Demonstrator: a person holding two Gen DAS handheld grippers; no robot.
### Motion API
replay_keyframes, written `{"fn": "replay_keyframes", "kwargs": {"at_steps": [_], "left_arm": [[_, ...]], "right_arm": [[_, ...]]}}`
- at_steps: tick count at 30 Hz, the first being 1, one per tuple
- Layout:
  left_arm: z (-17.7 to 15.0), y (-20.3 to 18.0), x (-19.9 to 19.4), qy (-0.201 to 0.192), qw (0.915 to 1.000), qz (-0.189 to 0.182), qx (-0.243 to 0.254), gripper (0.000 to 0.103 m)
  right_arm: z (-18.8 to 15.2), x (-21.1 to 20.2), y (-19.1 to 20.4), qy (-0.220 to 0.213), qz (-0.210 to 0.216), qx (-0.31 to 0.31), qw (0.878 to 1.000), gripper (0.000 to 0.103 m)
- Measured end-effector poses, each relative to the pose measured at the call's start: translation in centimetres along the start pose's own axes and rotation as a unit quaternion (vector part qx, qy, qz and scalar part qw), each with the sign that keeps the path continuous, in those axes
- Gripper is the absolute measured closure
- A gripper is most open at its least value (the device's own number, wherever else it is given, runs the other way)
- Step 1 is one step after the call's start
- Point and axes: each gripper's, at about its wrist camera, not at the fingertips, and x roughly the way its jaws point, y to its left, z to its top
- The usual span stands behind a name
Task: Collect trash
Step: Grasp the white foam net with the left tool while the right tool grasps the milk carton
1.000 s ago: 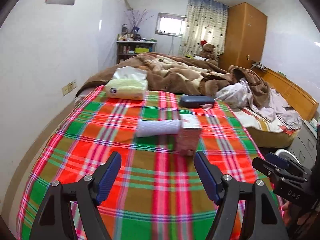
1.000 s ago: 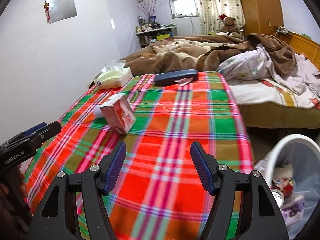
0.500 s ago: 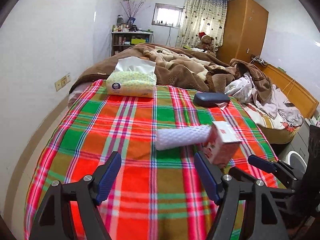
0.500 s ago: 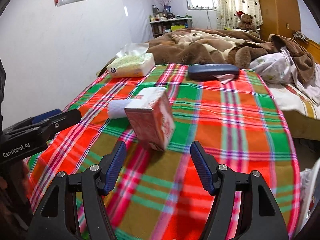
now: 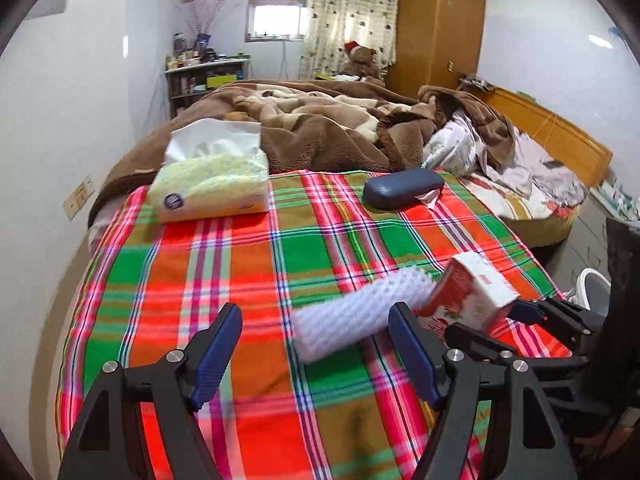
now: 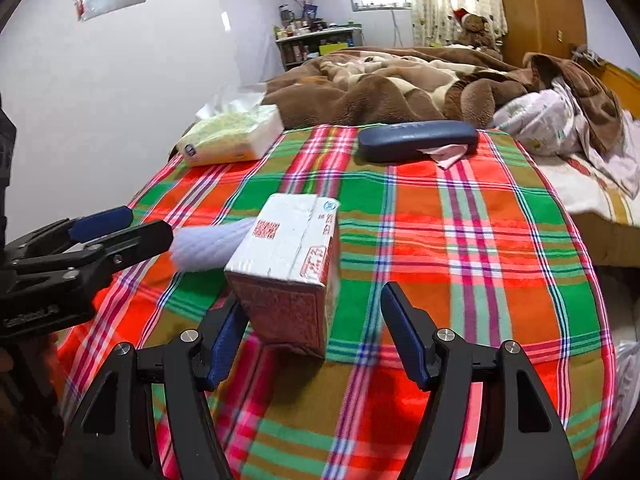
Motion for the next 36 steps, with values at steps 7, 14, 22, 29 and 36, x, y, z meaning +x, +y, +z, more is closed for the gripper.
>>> {"fn": "replay_keyframes", "kwargs": {"at_steps": [7,14,22,29,36], "left_arm": [[0.4,-1.8,3.2,0.035,0.9985,-0.021,0.036,0.028],[-0.3,-4.1,5.6,0.071,0.9931,-0.034,0.087,0.028],[-1.6,-5.7,6.0,0.095,0.9880,-0.047,0.113,0.028],[-2.3,-6.2,5.1,0.092,0.9900,-0.042,0.099,0.050],[-2.6,-6.7,3.8,0.078,0.9944,-0.033,0.063,0.064]], "right_arm": [[0.8,0.0,-1.4,-0.005,-0.013,0.000,1.000,0.063],[1.2,-0.4,-2.9,-0.006,-0.018,0.000,1.000,0.063],[1.3,-0.6,-4.0,-0.008,-0.013,0.010,1.000,0.063],[1.1,-1.2,-4.3,-0.013,-0.008,0.011,1.000,0.063],[0.7,-2.6,-4.4,-0.028,-0.013,0.001,1.000,0.064]]}}
